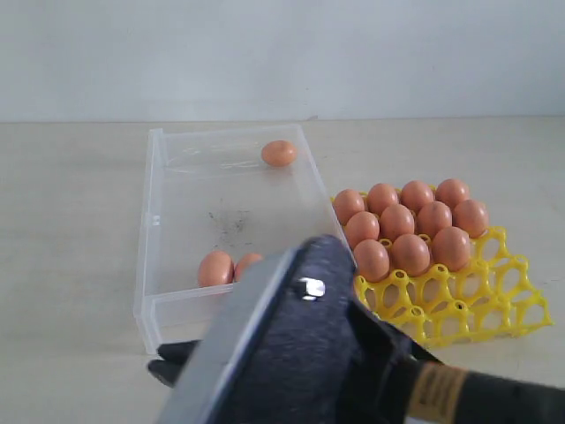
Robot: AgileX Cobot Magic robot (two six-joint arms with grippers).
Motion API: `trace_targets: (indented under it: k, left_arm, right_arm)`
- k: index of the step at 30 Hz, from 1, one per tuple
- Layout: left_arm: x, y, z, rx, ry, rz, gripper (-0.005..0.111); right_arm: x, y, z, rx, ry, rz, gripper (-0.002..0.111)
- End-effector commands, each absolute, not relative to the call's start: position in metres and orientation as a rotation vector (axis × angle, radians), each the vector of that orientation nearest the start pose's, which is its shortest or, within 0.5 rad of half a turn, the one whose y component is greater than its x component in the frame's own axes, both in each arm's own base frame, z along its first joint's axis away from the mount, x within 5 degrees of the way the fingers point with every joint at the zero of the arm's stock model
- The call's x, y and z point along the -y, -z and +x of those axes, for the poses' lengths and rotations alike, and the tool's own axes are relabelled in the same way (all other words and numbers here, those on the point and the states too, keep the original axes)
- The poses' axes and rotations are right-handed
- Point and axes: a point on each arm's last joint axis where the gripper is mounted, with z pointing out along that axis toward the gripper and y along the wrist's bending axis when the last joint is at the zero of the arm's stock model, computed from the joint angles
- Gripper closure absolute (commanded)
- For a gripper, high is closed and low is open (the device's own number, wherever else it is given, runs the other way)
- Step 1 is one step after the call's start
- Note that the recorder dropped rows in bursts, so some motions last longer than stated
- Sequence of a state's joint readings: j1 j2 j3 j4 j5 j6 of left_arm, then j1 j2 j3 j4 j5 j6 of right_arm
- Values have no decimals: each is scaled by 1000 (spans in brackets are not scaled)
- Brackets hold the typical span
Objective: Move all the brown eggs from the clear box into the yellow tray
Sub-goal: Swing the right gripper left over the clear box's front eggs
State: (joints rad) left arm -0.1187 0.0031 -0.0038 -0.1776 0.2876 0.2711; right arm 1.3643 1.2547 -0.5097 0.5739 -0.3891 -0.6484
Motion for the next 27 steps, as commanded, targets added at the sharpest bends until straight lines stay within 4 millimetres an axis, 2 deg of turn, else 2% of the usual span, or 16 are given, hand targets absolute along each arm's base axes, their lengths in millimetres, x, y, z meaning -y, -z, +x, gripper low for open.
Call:
trace_targets:
  k: [1,3,4,7,10,13,14,15,16,17,19,20,21,22,24,27]
  left_arm:
    - [11,-188,54,-1749,60,235,103]
    - [11,-188,54,-1749,60,235,103]
    - [11,-188,54,-1749,60,235,103]
    - [11,-188,54,-1749,60,235,103]
    - [11,-188,54,-1749,60,235,103]
    - [11,-188,54,-1749,60,235,103]
    - [11,-188,54,-1749,60,235,103]
    - [11,-188,54,-1749,60,235,103]
    - [11,-188,54,-1749,60,235,103]
    - [11,-188,54,-1749,60,235,103]
    - [11,-188,54,-1749,60,235,103]
    - [11,-188,54,-1749,60,235,103]
    - [11,-188,54,-1749,60,235,103]
    - [11,-188,54,-1749,60,235,103]
    - [11,-188,54,-1749,60,235,103]
    - [11,-188,54,-1749,60,235,103]
  right_arm:
    - [-250,-270,82,-1402,-540,-1285,107]
    - [-248,-284,104,-1579,-596,-1011,107]
    - [-245,-286,116,-1626,-569,-969,107]
    - [-238,-290,150,-1754,-558,-940,107]
    - [-236,-289,175,-1788,-671,-1079,107]
    - [-234,-275,215,-1980,-775,-1035,107]
    - [-238,-258,233,-2163,-790,-928,107]
    - [-241,-248,241,-2232,-747,-942,107]
    - [-248,-231,255,-2381,-709,-873,103]
    - [-253,-223,262,-2449,-690,-837,98]
    - [-269,-211,281,-2554,-682,-790,72]
    - [-279,-206,292,-2628,-712,-667,52]
    - [-286,-206,301,-2662,-729,-571,50]
    - [-292,-205,308,-2689,-745,-497,55]
    - [-304,-203,320,-2730,-749,-507,69]
    - [-311,-192,330,-2816,-676,-534,67]
